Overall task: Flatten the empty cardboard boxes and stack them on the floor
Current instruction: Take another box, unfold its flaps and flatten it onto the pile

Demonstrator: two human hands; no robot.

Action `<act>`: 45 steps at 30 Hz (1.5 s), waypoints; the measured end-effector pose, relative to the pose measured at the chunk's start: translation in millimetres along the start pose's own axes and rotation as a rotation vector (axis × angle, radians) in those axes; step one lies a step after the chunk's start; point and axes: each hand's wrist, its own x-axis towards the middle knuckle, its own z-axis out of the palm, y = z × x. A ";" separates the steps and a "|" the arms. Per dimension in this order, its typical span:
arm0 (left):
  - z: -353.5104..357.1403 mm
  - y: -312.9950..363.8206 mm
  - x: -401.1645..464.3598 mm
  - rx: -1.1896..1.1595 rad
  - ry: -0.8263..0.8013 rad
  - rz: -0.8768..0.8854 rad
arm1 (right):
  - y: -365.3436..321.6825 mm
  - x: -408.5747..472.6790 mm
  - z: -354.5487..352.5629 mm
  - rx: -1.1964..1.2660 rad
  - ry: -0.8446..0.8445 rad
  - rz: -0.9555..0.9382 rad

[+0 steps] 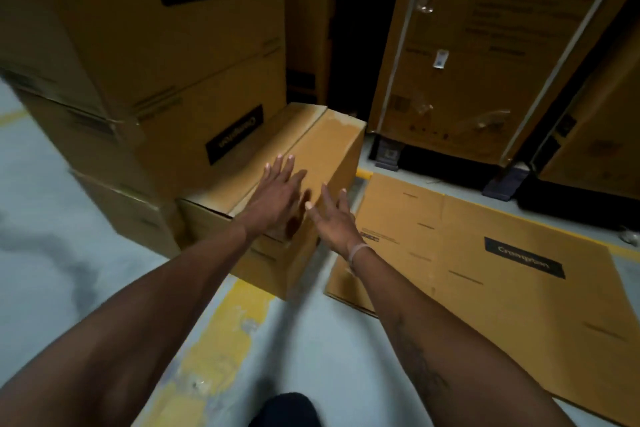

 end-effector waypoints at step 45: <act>4.0 -0.7 -5.9 0.396 -0.168 -0.328 | 10.9 49.6 6.5 0.056 0.108 0.184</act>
